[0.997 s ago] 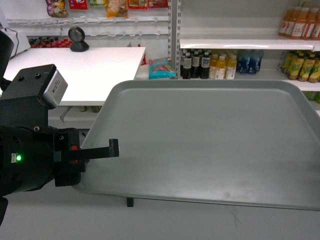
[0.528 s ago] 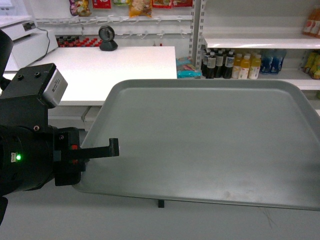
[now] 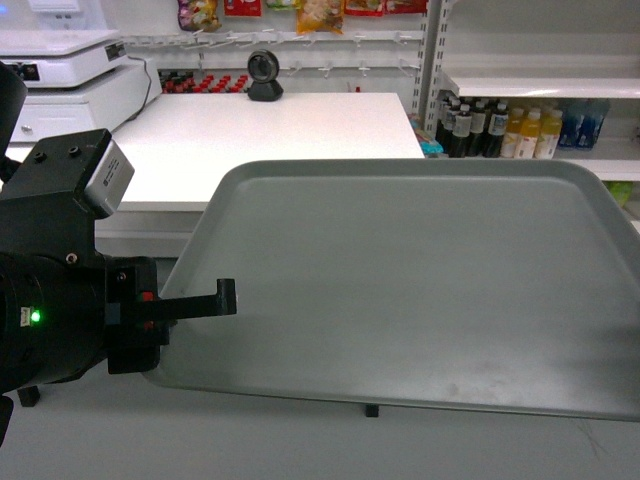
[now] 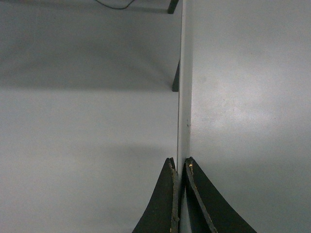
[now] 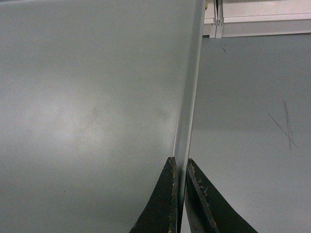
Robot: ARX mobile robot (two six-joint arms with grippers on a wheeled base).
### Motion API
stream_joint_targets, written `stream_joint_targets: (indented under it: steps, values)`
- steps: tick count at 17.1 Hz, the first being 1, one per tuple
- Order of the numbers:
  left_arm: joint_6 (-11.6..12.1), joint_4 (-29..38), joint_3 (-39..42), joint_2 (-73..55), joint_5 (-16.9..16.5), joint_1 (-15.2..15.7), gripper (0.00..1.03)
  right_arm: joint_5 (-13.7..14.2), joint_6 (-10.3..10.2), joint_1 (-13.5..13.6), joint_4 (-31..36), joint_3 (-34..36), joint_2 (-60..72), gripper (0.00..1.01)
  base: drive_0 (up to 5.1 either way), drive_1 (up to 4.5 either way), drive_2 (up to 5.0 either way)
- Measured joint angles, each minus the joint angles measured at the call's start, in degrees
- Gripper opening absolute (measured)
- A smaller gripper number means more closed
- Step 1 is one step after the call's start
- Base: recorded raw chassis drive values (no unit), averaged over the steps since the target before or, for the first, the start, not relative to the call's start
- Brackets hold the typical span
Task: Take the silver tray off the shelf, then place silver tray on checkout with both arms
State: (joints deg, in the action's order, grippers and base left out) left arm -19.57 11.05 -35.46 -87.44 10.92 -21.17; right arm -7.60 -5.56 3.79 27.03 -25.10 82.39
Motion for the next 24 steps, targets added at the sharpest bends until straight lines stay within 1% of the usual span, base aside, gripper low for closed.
stream_joint_targets:
  steps: [15, 17, 24]
  values:
    - [0.02, -0.07, 0.0, 0.0, -0.04, 0.0, 0.03, 0.0, 0.0, -0.02, -0.07, 0.0, 0.0, 0.03, -4.9, 2.53, 2.5]
    - [0.07, -0.24, 0.0, 0.0, 0.0, 0.55, 0.03, 0.17, -0.22, 0.44, 0.35, -0.11, 0.0, 0.03, -4.9, 2.53, 2.5]
    - [0.02, -0.04, 0.0, 0.15, 0.0, 0.24, 0.03, 0.07, -0.24, 0.26, 0.09, -0.11, 0.0, 0.03, -4.9, 2.53, 2.5]
